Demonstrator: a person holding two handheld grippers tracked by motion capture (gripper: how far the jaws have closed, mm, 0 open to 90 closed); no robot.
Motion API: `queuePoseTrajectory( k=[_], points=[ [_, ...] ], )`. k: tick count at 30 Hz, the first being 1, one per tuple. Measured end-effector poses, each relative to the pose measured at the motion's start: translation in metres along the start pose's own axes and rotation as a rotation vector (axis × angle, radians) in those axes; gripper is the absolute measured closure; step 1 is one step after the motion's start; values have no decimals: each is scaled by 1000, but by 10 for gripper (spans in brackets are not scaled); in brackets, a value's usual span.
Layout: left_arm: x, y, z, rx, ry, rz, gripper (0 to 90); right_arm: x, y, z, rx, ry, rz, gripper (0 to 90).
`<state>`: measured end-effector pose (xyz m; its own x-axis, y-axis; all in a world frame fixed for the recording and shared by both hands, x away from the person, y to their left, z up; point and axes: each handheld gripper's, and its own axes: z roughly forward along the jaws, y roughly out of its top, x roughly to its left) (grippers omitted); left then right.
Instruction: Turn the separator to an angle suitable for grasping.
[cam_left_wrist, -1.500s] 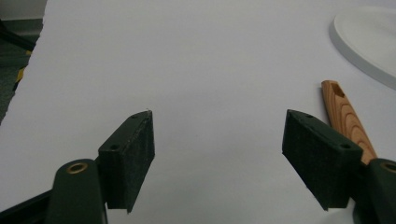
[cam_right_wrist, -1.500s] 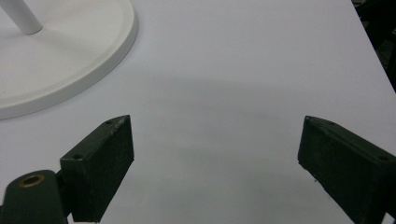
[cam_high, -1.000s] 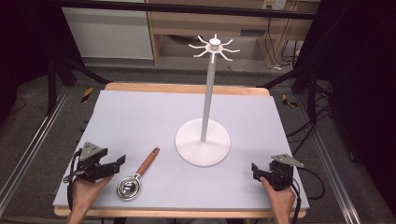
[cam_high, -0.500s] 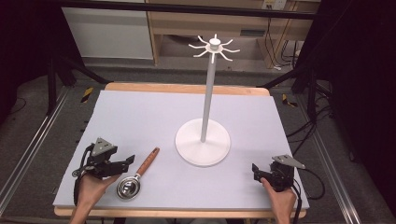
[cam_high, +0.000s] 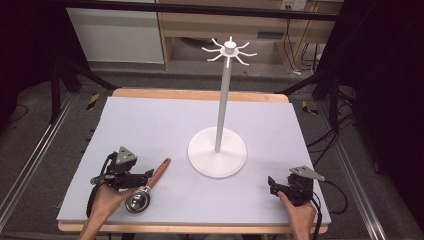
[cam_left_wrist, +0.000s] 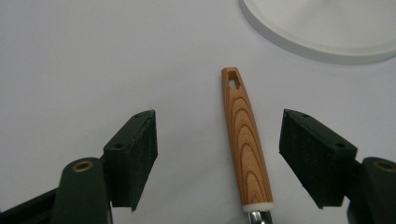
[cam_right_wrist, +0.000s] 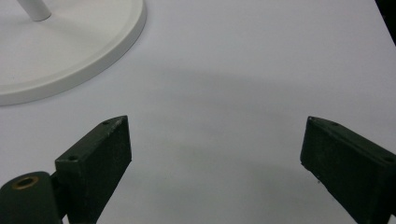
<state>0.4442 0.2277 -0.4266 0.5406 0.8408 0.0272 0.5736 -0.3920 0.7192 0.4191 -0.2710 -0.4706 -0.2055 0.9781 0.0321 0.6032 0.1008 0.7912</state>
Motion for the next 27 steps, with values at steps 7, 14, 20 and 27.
queuePoseTrajectory(
  k=[7,14,20,27],
  points=[
    [-6,1,8,41,-6,18,313,2,0,1,10,7,-5,92],
    [-11,1,19,101,-28,38,367,1,0,1,14,4,-12,92],
    [-12,-3,30,153,-59,35,443,2,0,2,19,3,-13,92],
    [-14,-6,39,193,-84,30,535,3,0,2,28,1,-16,92]
  ],
)
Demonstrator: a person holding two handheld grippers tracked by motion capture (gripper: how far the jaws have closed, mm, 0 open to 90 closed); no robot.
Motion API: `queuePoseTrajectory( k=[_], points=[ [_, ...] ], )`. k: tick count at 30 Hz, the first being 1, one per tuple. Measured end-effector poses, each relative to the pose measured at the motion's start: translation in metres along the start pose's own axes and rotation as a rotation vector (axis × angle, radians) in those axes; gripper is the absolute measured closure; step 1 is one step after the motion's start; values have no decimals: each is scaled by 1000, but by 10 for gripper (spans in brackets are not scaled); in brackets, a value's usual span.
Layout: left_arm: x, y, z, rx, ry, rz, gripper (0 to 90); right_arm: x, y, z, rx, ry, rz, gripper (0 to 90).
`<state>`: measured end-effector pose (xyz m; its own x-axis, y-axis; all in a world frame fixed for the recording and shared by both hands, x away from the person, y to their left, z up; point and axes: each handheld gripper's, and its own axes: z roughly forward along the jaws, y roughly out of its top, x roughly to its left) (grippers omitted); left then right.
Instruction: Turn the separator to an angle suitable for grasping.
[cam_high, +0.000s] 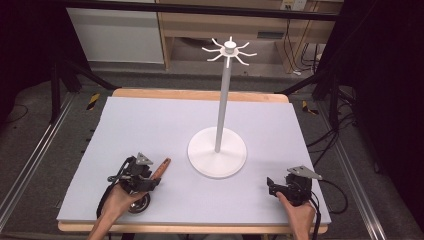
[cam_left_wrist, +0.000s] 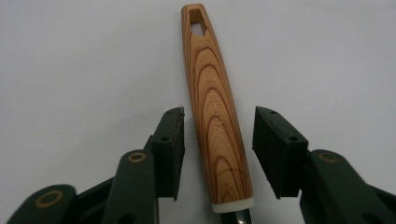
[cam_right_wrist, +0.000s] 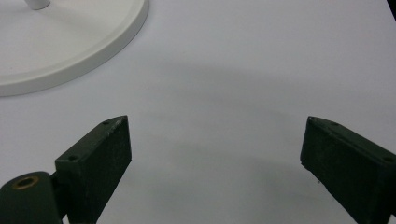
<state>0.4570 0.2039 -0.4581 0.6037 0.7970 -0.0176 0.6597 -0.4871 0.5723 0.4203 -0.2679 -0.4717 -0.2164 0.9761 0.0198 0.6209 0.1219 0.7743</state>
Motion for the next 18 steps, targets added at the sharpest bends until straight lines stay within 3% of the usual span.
queuePoseTrajectory(
  k=[4,8,18],
  points=[
    [-1,0,3,14,11,-4,616,0,0,0,-1,0,0,91],
    [-1,0,3,18,8,-14,625,0,0,0,7,0,1,92],
    [5,-2,-1,26,1,9,664,0,0,1,4,3,0,92]
  ],
)
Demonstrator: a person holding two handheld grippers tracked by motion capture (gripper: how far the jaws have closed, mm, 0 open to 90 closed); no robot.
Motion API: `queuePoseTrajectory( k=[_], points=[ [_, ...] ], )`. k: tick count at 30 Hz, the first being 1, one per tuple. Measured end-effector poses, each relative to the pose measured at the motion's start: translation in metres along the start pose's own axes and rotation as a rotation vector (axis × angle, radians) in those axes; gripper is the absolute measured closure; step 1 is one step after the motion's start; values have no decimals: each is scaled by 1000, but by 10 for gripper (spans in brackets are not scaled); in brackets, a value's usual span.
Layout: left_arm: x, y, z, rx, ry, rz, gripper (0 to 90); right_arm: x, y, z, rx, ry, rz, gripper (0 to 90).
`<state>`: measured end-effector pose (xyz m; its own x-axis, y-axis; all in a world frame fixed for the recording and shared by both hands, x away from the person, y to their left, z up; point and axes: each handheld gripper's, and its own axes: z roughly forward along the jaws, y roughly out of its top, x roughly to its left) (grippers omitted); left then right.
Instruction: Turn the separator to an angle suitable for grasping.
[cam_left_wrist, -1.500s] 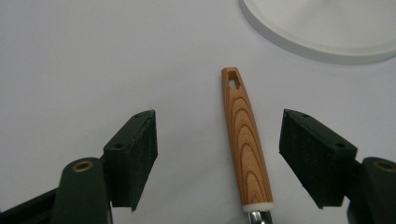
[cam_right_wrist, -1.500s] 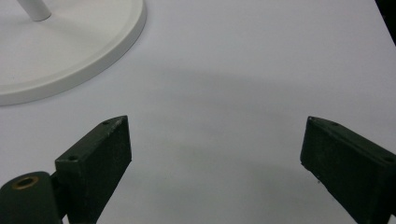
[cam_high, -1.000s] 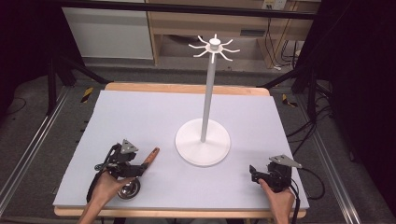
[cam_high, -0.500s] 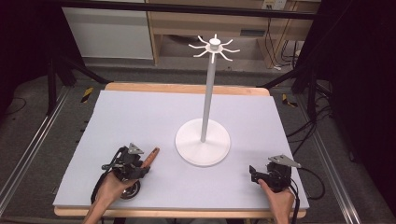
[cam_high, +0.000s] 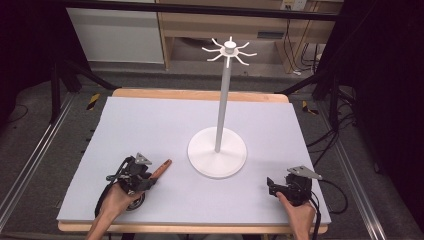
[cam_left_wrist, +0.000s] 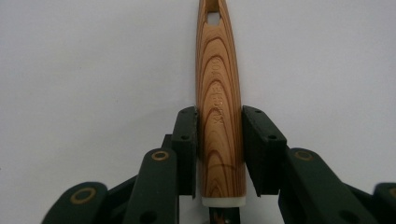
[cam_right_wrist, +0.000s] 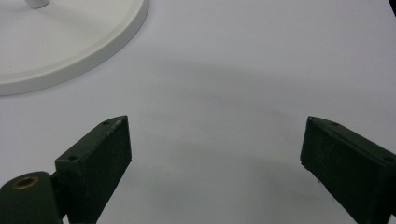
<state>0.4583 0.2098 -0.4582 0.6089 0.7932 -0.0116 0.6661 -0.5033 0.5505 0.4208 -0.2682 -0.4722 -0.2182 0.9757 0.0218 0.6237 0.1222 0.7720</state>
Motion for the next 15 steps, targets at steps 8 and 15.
queuePoseTrajectory(
  k=[8,15],
  points=[
    [-5,7,-1,-9,4,58,594,0,0,0,0,1,5,91],
    [-8,19,-1,0,9,78,546,-1,0,-1,-4,1,5,92]
  ],
)
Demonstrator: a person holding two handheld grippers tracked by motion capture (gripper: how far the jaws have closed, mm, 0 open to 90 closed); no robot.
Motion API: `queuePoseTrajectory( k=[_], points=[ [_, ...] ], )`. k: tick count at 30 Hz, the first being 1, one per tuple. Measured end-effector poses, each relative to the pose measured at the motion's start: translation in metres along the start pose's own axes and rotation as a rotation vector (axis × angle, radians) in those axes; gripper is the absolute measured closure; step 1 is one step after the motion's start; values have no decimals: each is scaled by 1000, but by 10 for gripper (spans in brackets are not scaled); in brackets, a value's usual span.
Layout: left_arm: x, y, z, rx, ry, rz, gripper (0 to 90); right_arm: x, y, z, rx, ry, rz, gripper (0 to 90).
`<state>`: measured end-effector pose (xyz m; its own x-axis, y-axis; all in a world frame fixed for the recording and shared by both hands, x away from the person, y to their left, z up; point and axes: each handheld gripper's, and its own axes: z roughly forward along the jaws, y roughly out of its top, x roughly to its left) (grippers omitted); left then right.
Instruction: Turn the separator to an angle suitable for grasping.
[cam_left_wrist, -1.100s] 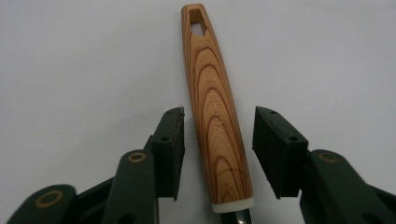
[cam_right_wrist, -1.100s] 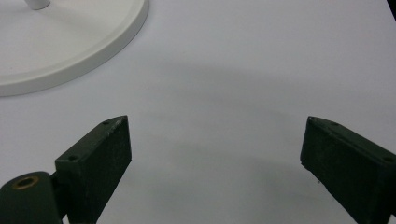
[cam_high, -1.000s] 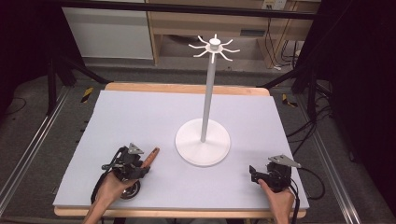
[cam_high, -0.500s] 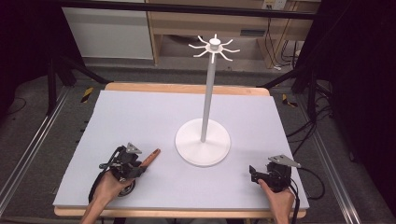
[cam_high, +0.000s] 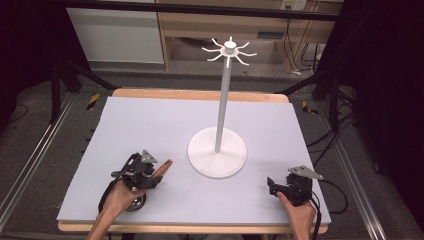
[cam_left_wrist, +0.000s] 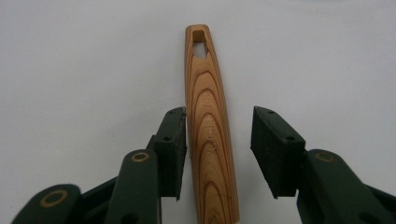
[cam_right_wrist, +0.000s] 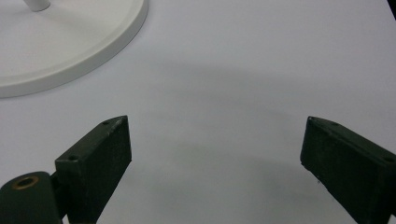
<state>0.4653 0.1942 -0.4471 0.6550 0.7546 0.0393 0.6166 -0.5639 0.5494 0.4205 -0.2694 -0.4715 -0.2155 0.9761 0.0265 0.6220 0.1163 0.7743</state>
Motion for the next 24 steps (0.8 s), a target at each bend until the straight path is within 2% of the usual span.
queuePoseTrajectory(
  k=[13,19,24],
  points=[
    [0,17,8,31,1,12,520,0,0,0,2,5,-1,91],
    [1,18,15,59,-5,4,535,0,0,1,6,7,-5,92],
    [5,15,18,82,-7,-10,580,0,0,1,7,10,-2,92]
  ],
)
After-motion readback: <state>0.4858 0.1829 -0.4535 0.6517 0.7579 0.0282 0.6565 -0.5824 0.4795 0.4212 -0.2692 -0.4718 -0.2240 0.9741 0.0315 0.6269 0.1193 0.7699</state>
